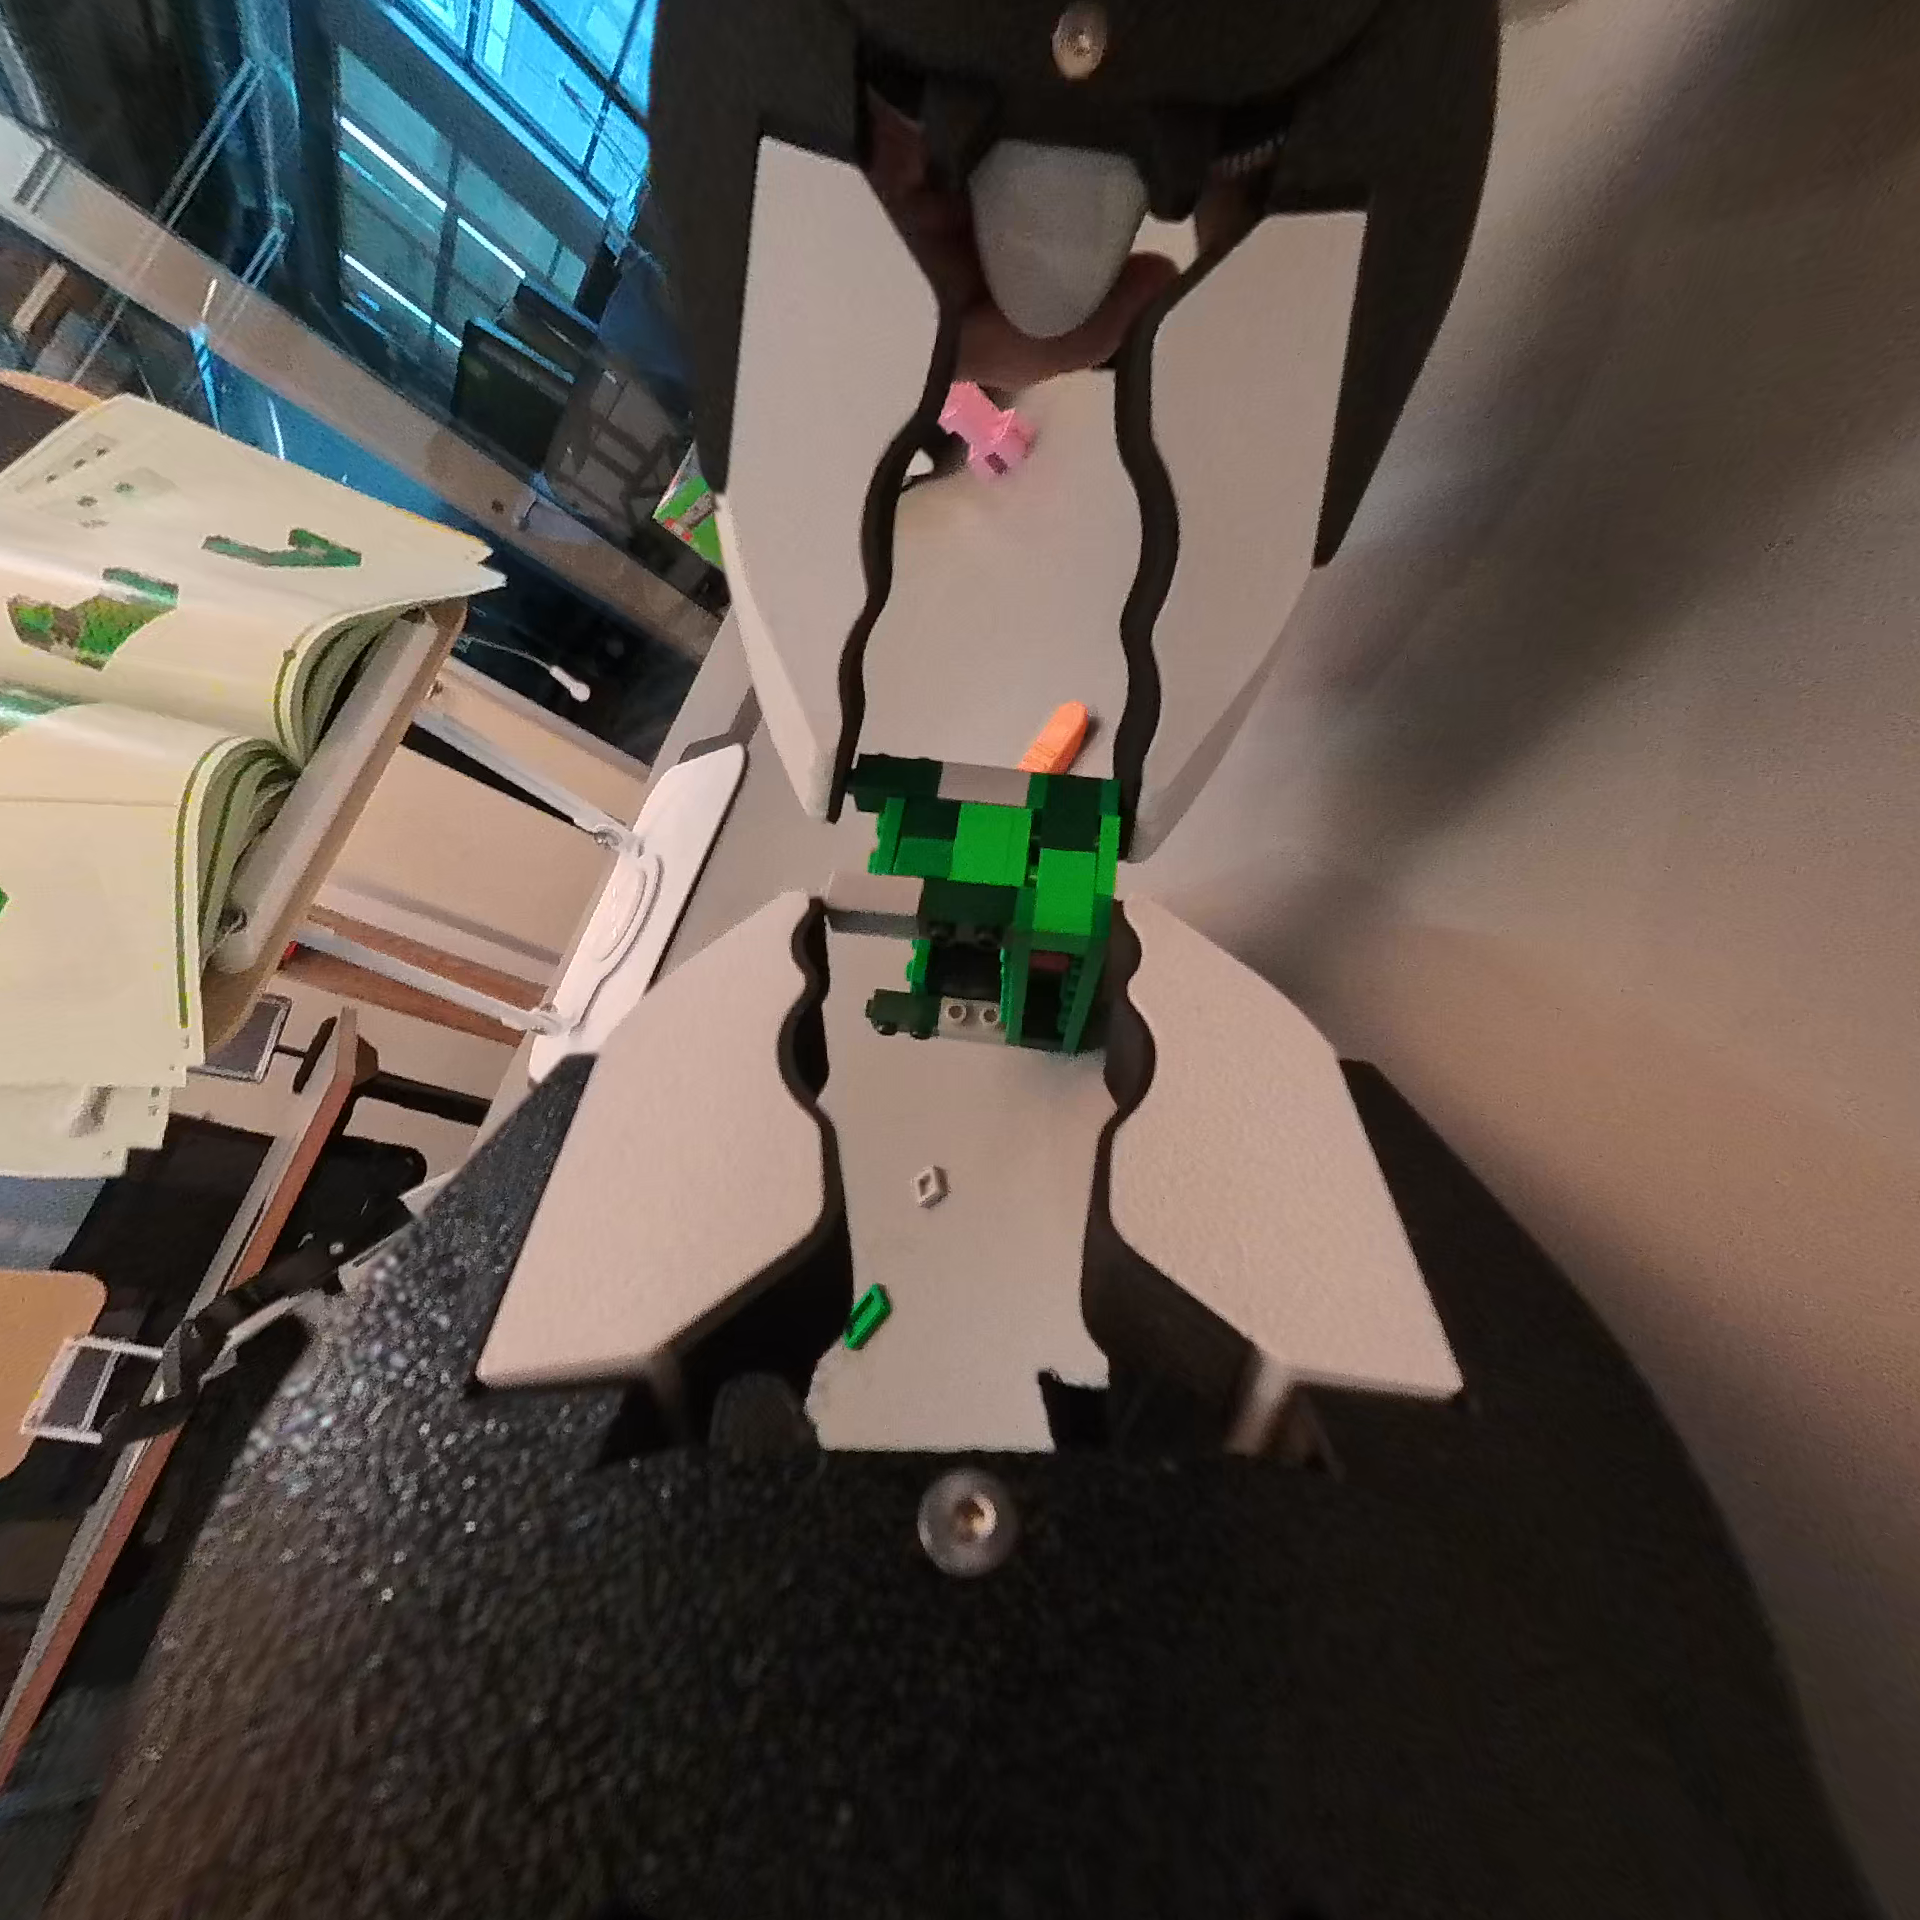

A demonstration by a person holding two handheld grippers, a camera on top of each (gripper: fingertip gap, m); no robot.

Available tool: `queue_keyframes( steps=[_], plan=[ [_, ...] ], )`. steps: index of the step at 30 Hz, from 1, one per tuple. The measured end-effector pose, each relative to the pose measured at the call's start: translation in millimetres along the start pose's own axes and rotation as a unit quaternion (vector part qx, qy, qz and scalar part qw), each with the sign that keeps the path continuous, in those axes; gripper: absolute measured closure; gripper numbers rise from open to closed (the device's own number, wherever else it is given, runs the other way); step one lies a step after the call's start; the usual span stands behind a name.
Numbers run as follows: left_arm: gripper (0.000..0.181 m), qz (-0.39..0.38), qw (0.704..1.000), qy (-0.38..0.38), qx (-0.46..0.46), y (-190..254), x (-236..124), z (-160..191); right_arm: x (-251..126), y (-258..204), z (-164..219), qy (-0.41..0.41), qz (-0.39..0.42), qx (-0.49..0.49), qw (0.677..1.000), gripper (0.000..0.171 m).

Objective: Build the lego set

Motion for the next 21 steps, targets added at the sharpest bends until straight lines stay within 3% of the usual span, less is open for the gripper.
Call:
queue_keyframes(
  steps=[5,12,21],
  plan=[
    [0.13,-0.009,1.0,-0.017,0.004,-2,2,1,-6,1,-14,0.008,0.004,0.003,1.0,0.116],
    [0.13,-0.007,1.0,-0.013,0.008,-1,2,-1,1,-7,-14,-0.045,-0.004,-0.023,0.999,0.113],
    [0.13,-0.005,1.0,-0.007,0.011,1,2,-2,4,-4,-10,-0.078,0.021,-0.05,0.995,0.126]
  ],
)
Point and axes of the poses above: each gripper's, where its closed fingertips meet, x out along the fingers, z out of its underside, y = z × x across the jaws, the point moved 2 cm from there along -x, back along the fingers
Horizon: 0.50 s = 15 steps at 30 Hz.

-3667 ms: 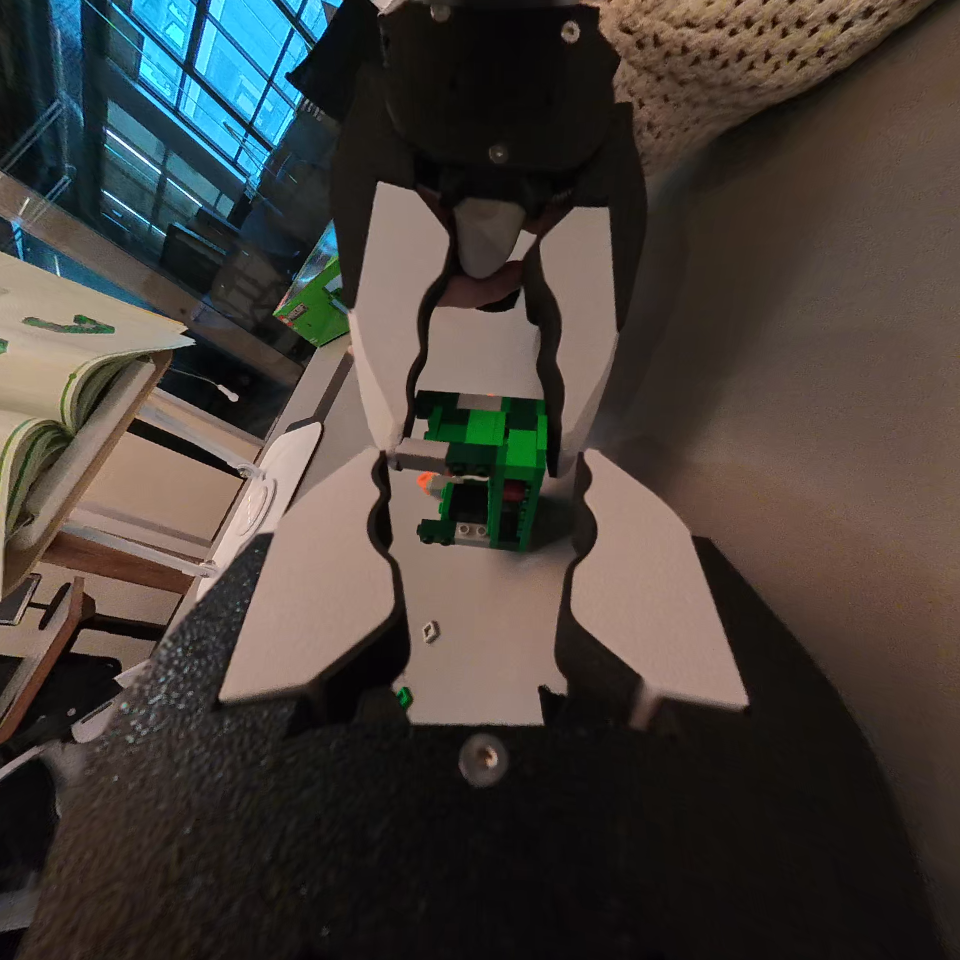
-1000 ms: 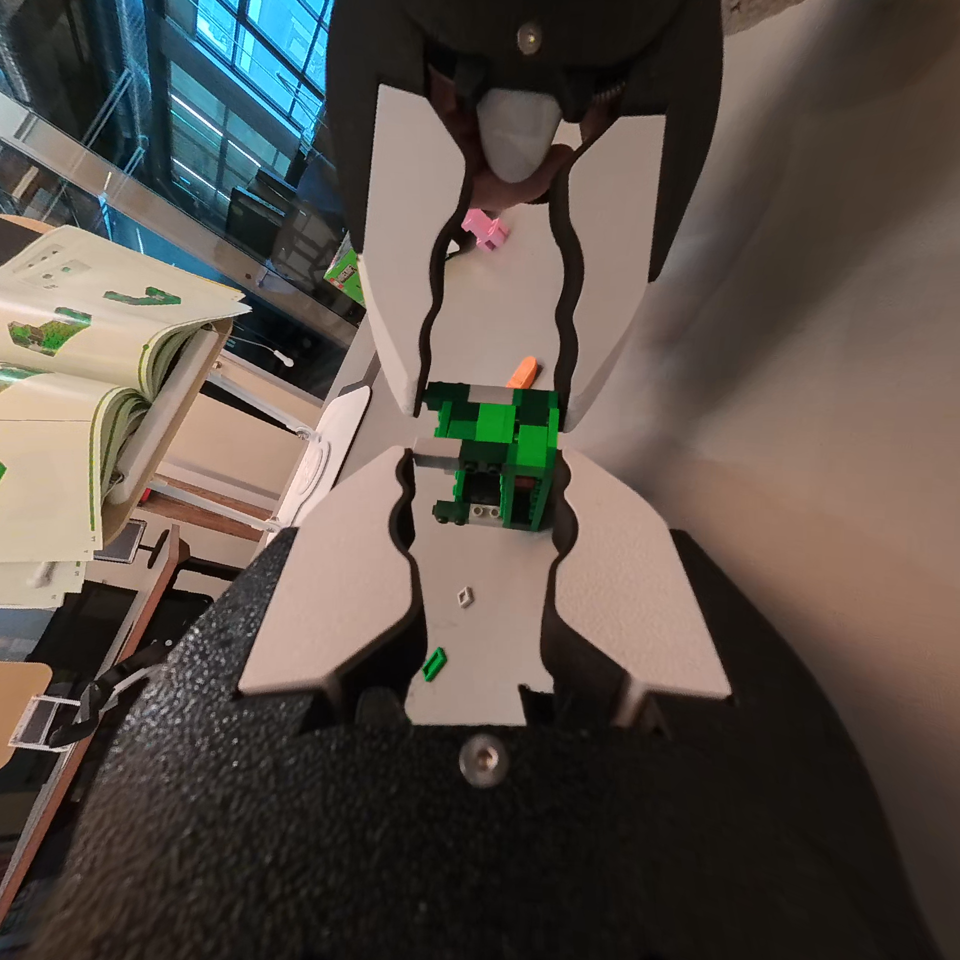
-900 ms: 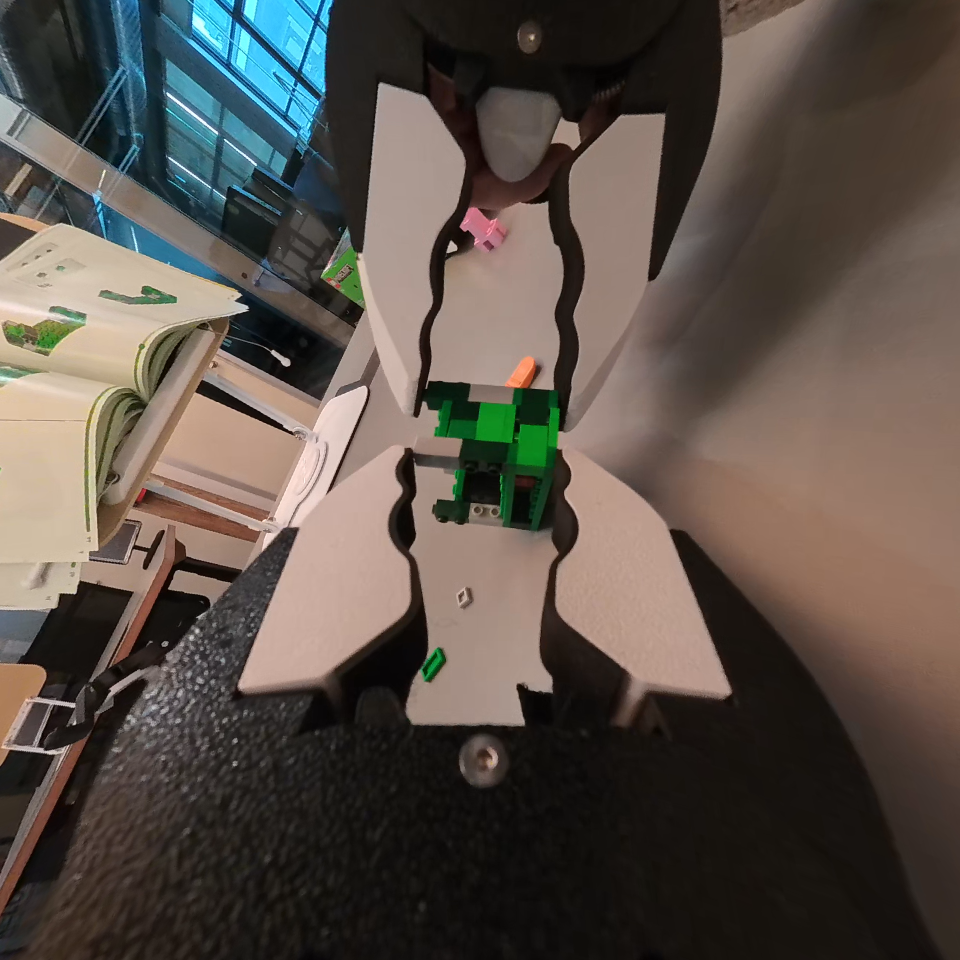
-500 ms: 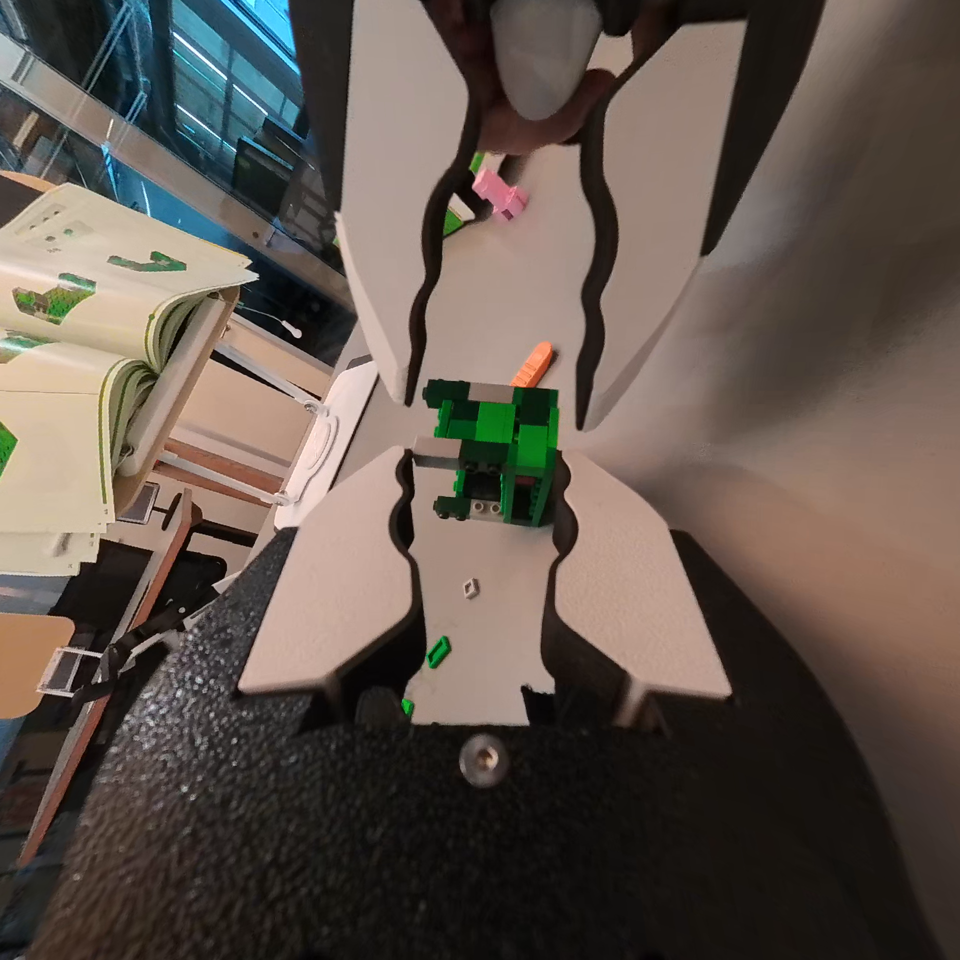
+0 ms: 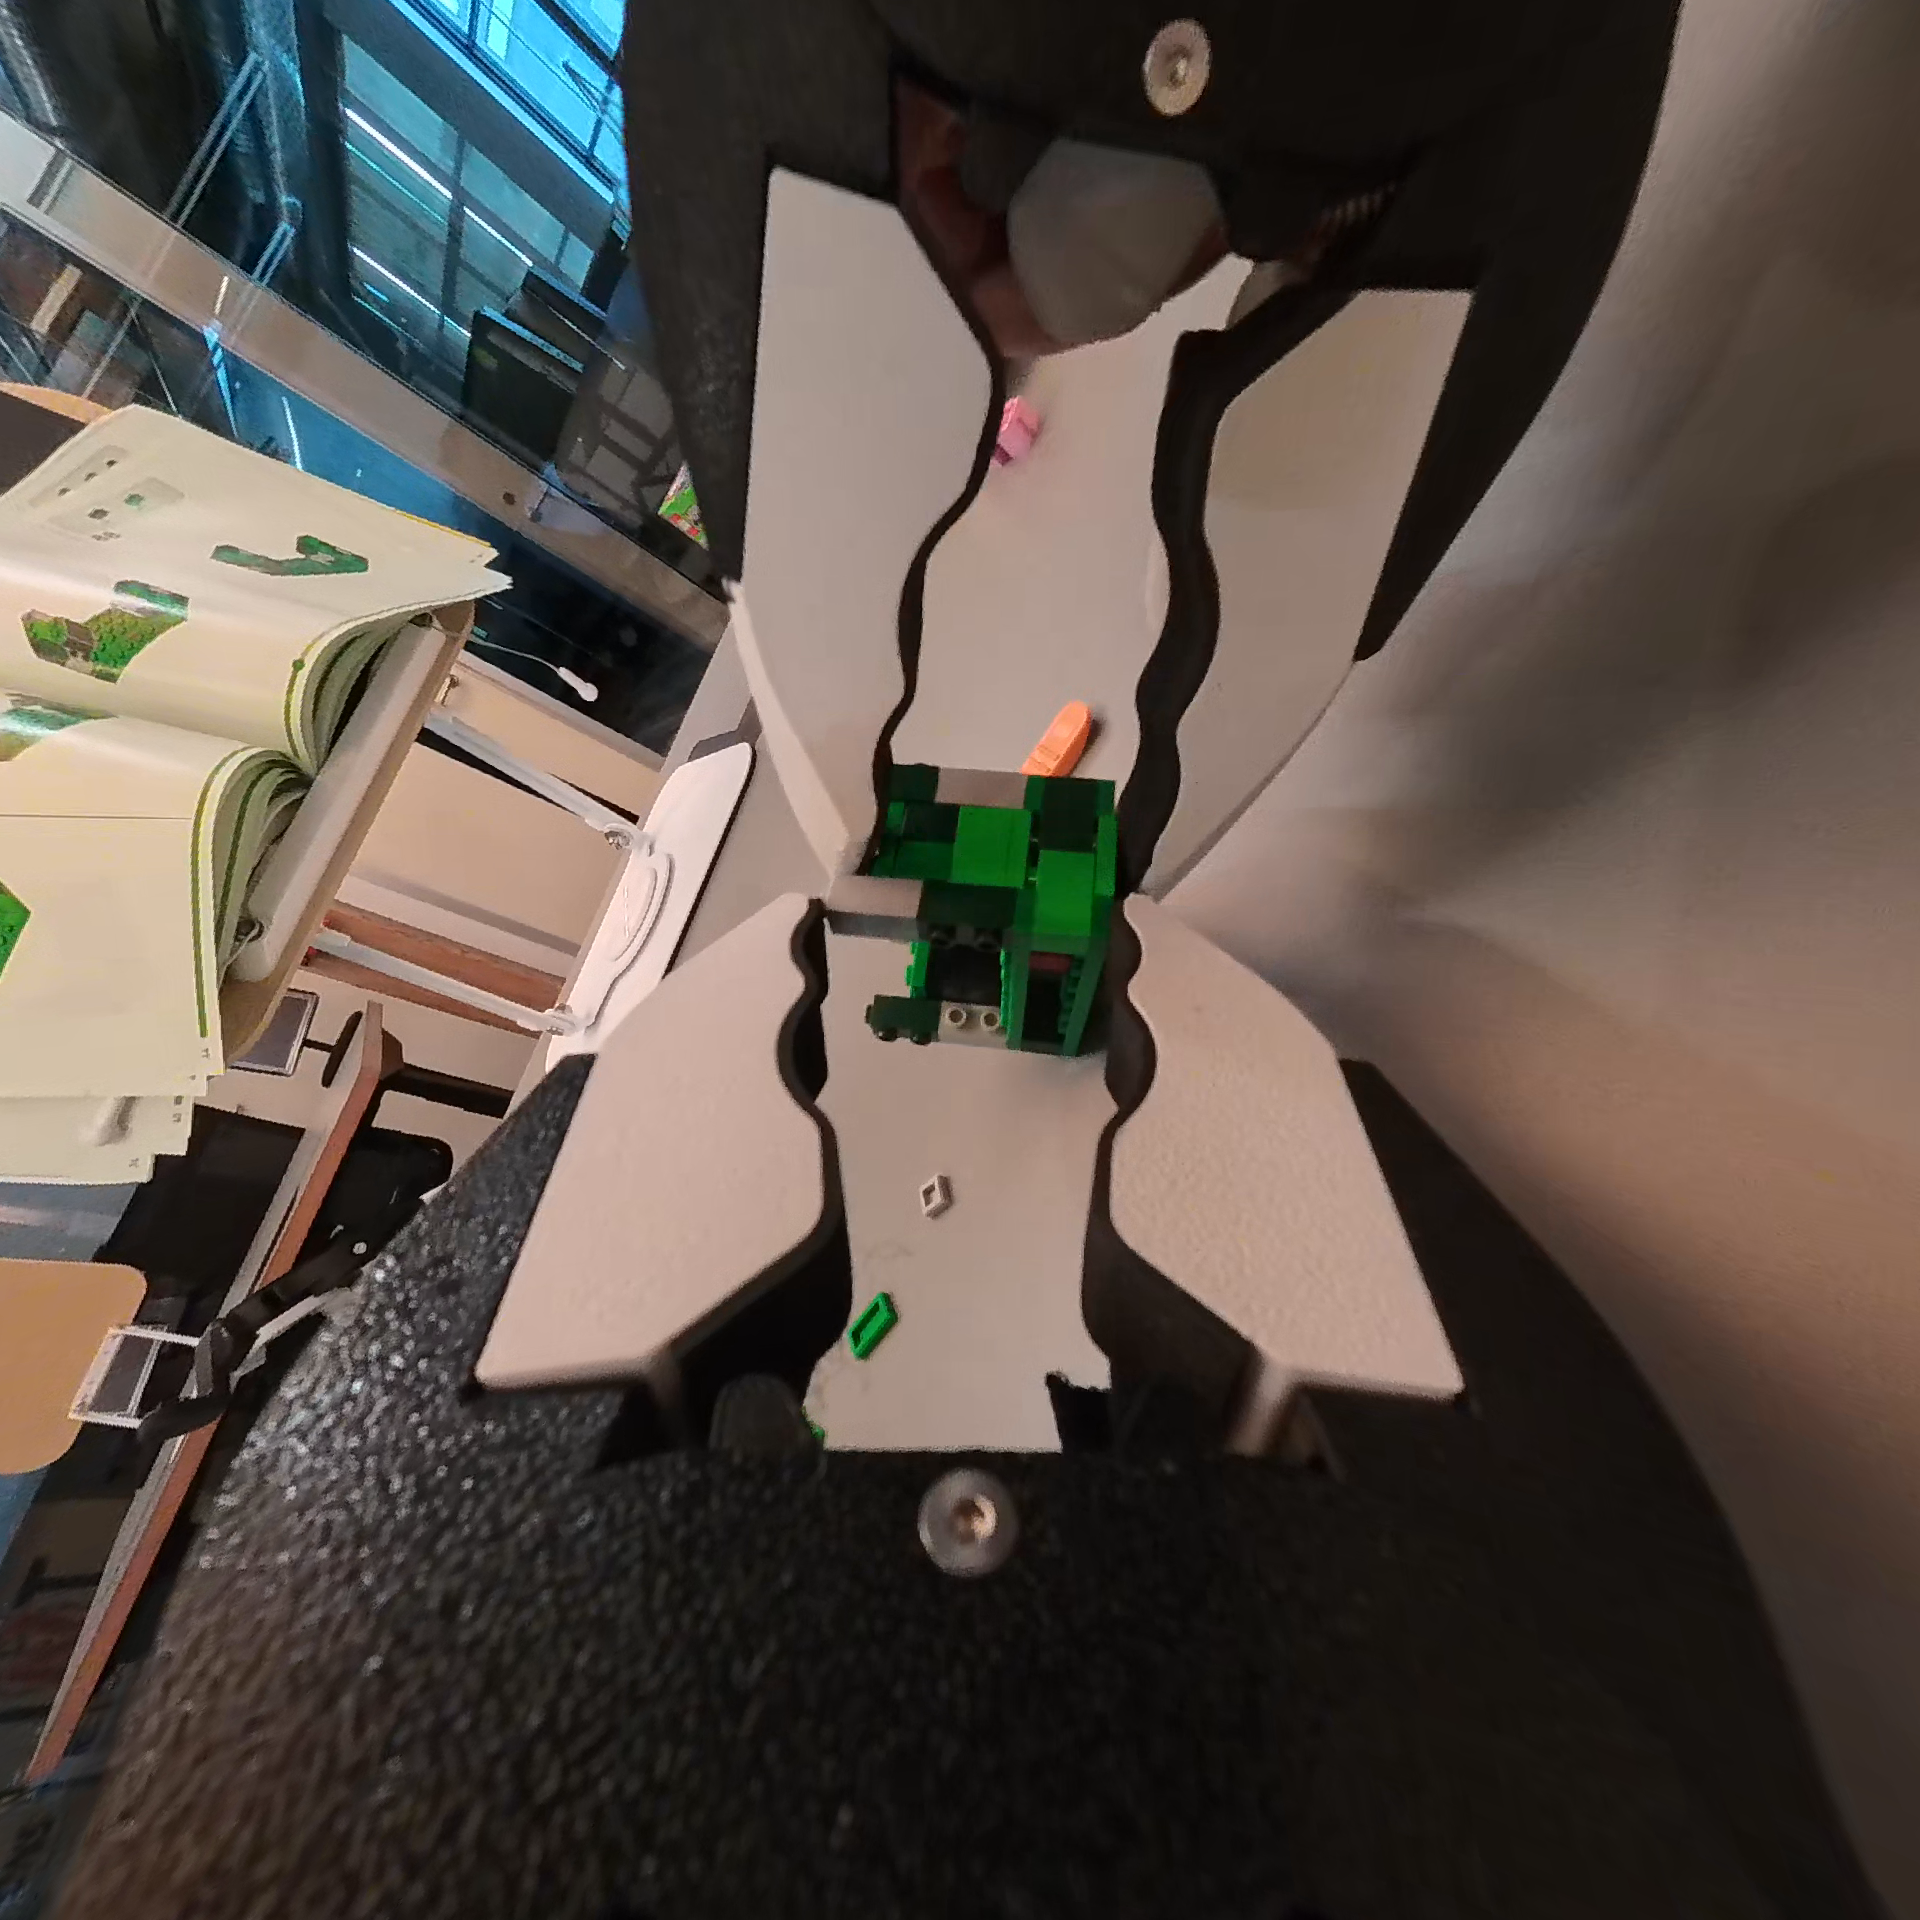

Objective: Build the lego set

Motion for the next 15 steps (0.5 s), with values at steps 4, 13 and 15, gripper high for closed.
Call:
queue_keyframes(
  steps=[4,13,15],
  plan=[
    [0.13,-0.001,1.0,0.002,-0.001,-0.1,-0.5,0.3,-0.3,-0.2,-0.4,-0.004,0.004,-0.006,1.0,0.127],
    [0.13,0.001,1.0,0.005,-0.004,-0.5,-0.7,0.6,-1.0,-0.6,-0.9,-0.006,0.008,-0.004,1.0,0.128],
    [0.13,0.0,1.0,0.005,-0.003,-0.4,-0.6,0.5,-1.3,-0.7,-0.9,-0.005,0.008,-0.004,1.0,0.129]
  ],
)
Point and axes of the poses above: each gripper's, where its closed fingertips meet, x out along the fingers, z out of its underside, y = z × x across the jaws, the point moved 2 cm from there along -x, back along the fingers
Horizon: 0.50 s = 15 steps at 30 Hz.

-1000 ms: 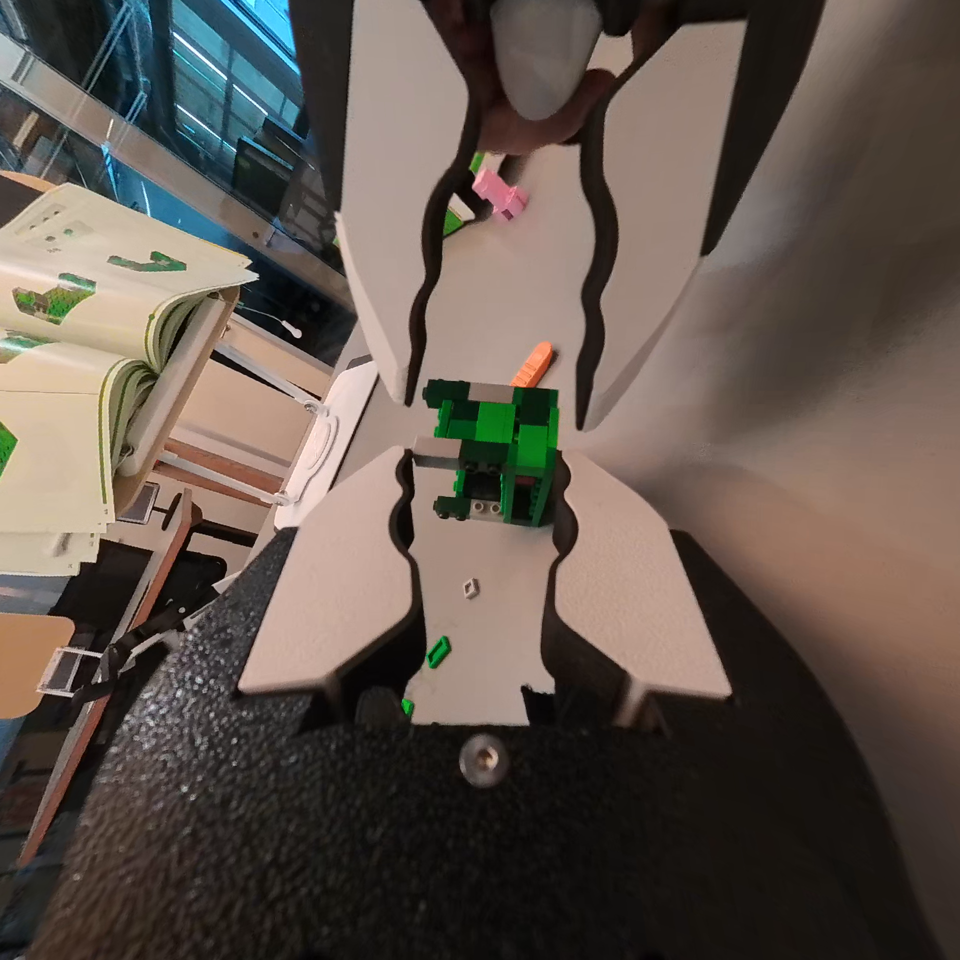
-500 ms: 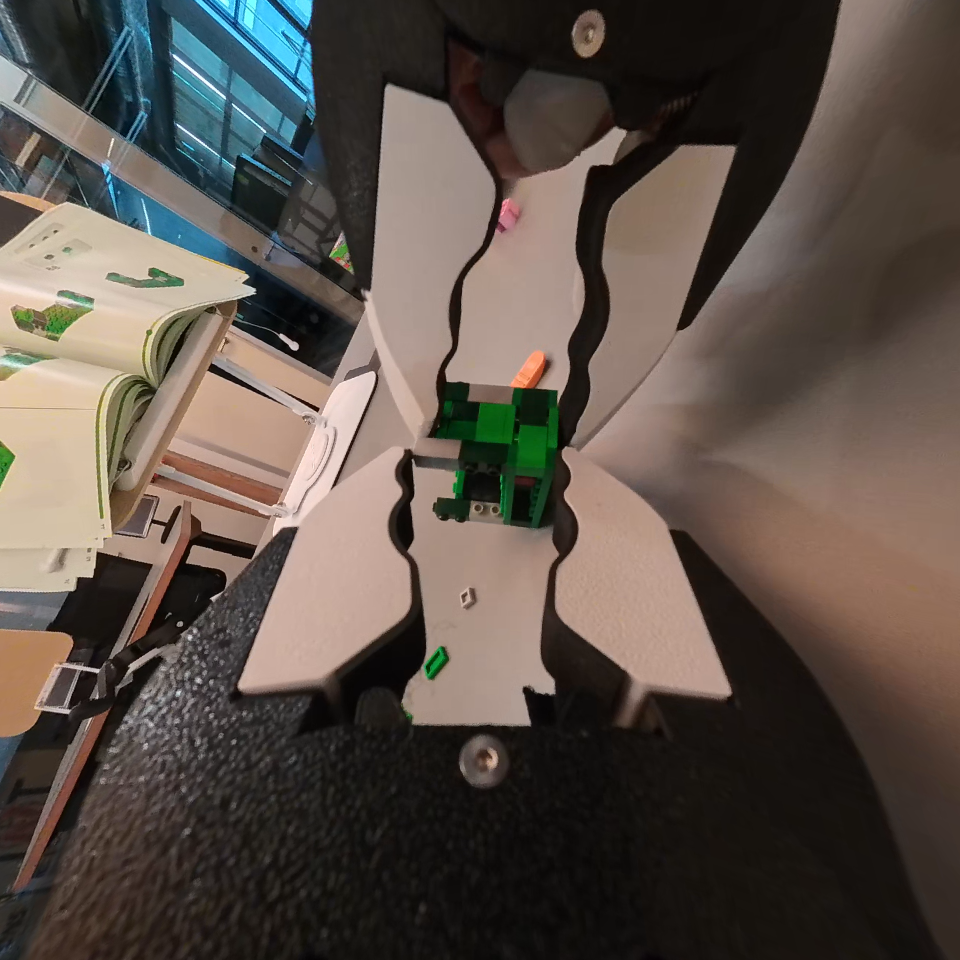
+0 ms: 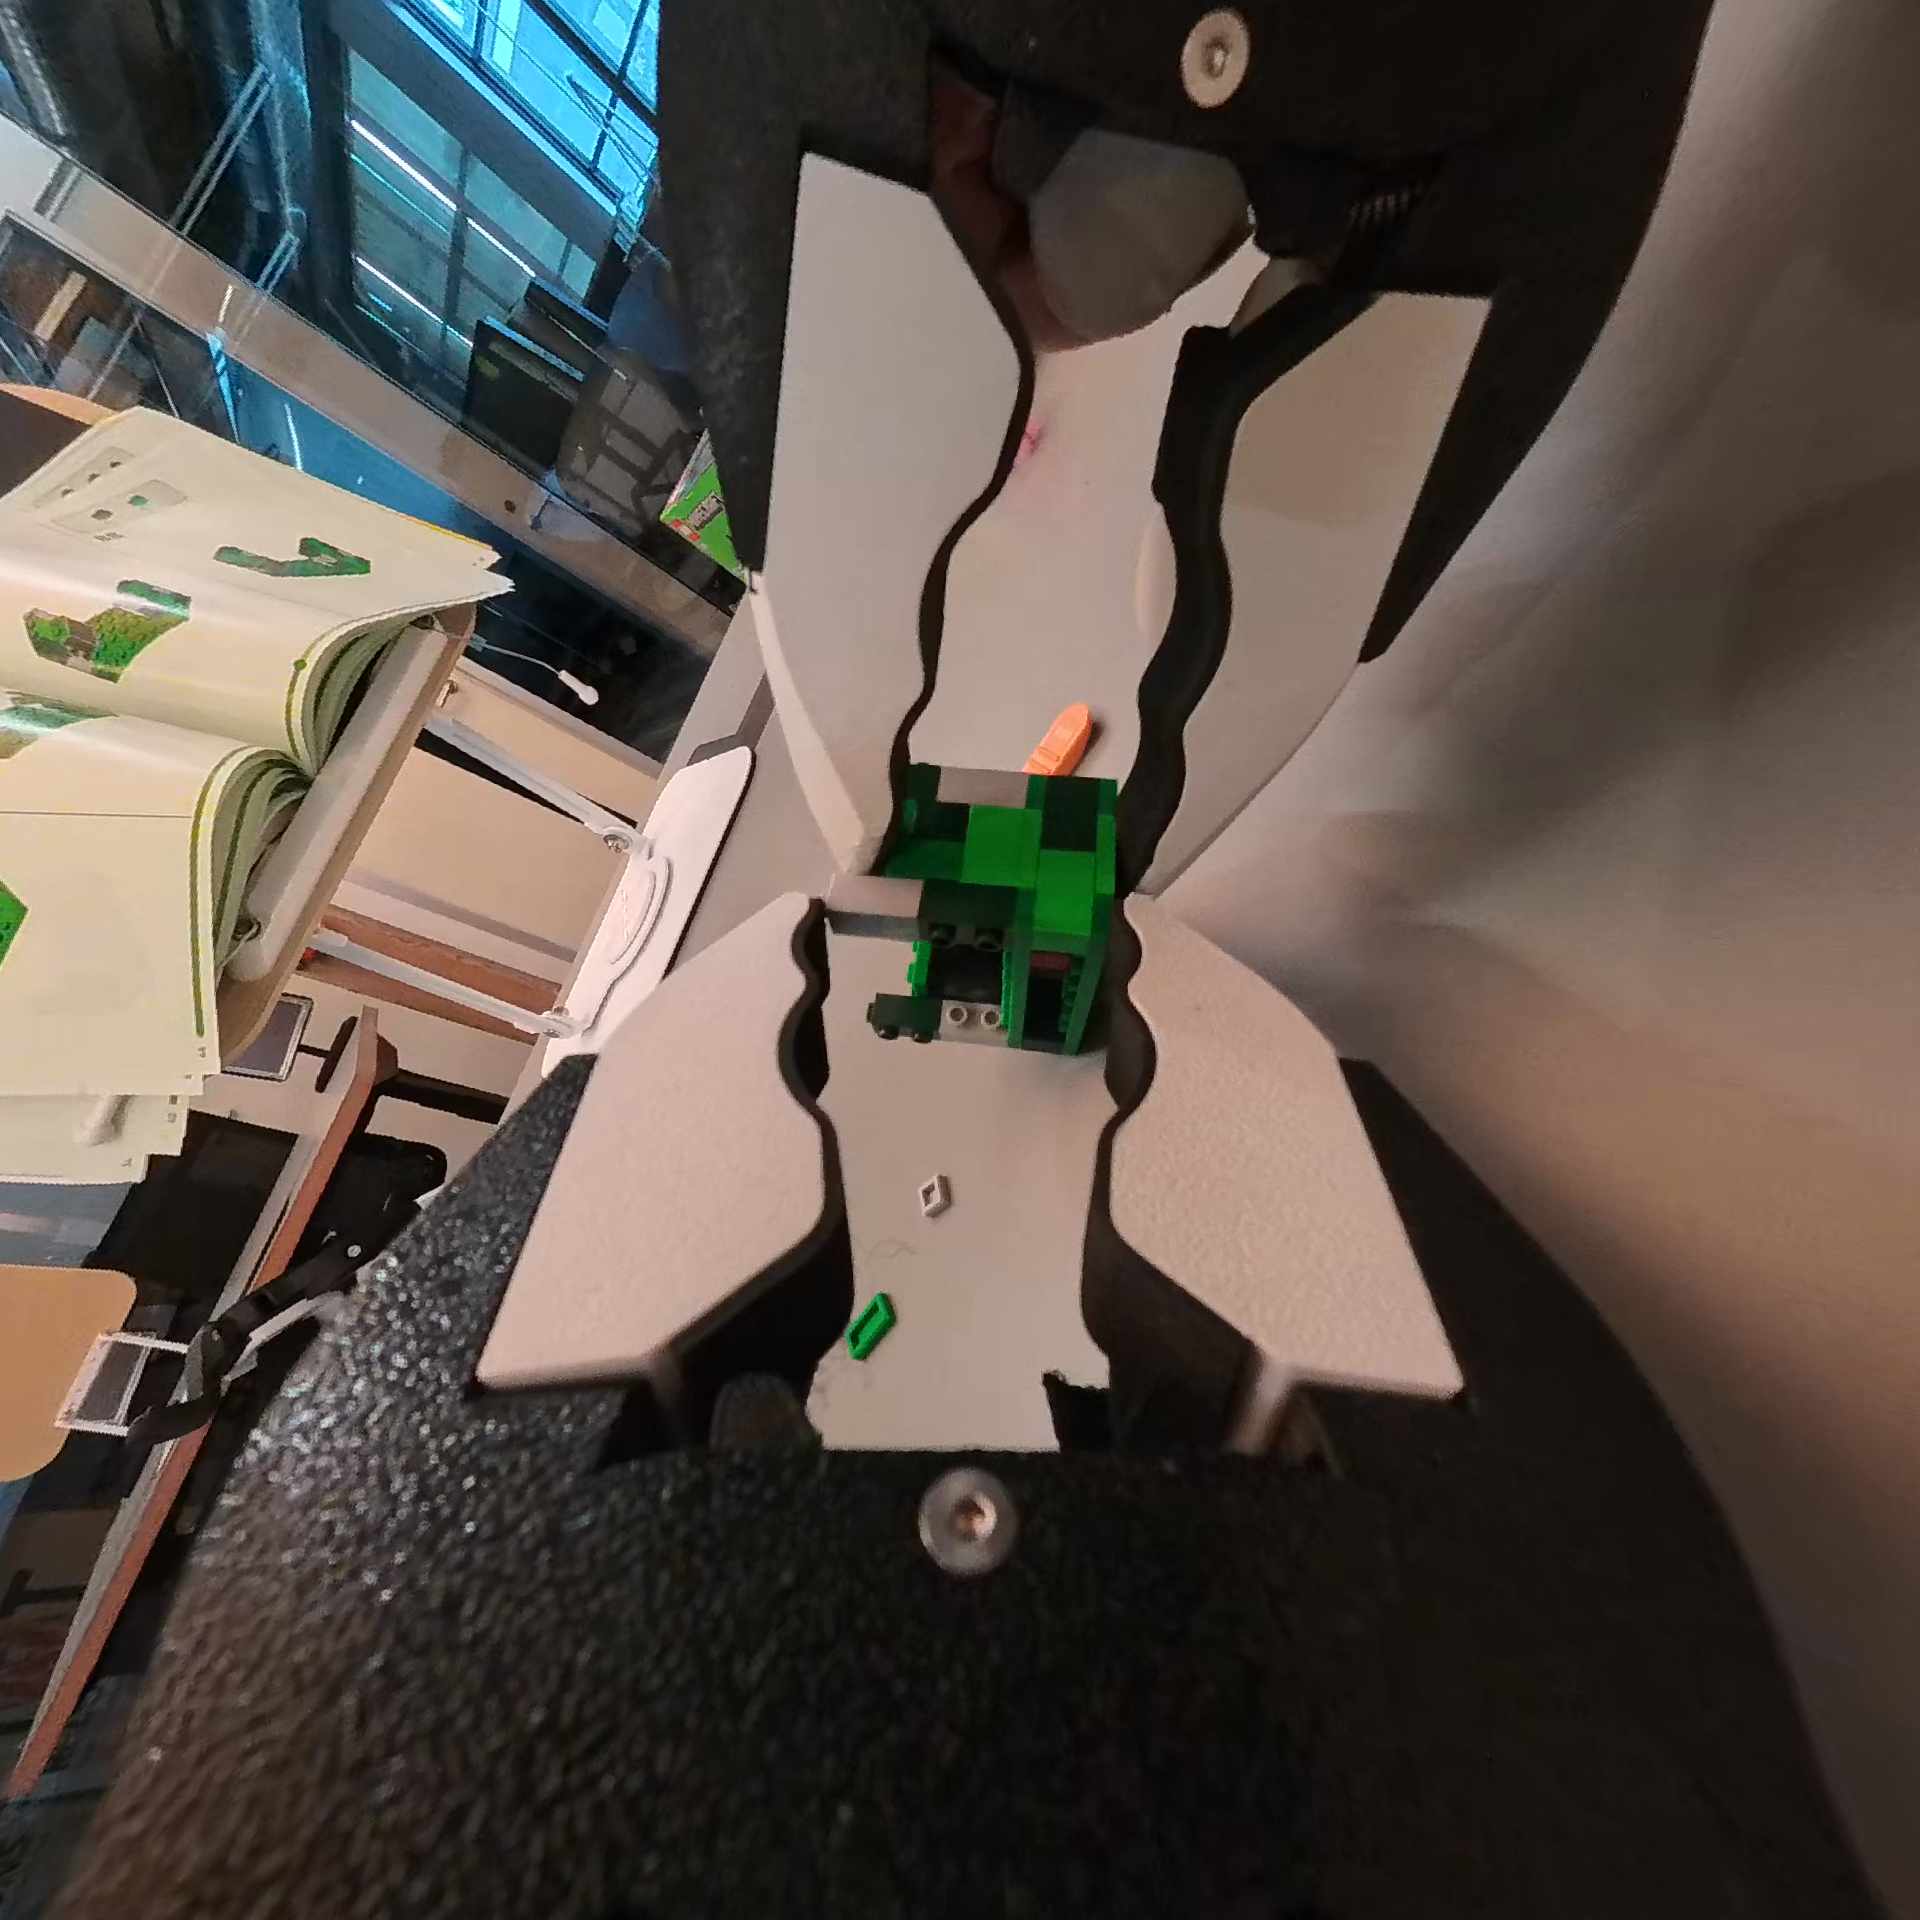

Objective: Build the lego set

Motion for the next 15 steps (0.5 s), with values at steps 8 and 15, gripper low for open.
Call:
queue_keyframes(
  steps=[8,15],
  plan=[
    [0.121,-0.013,1.0,0.006,-0.002,-4,-1,0,-1,1,1,0.034,0.002,0.027,0.999,0.128],
    [0.108,-0.009,0.999,0.024,-0.032,-10,-7,7,-15,-12,12,0.101,0.034,0.036,0.994,0.115]
  ],
)
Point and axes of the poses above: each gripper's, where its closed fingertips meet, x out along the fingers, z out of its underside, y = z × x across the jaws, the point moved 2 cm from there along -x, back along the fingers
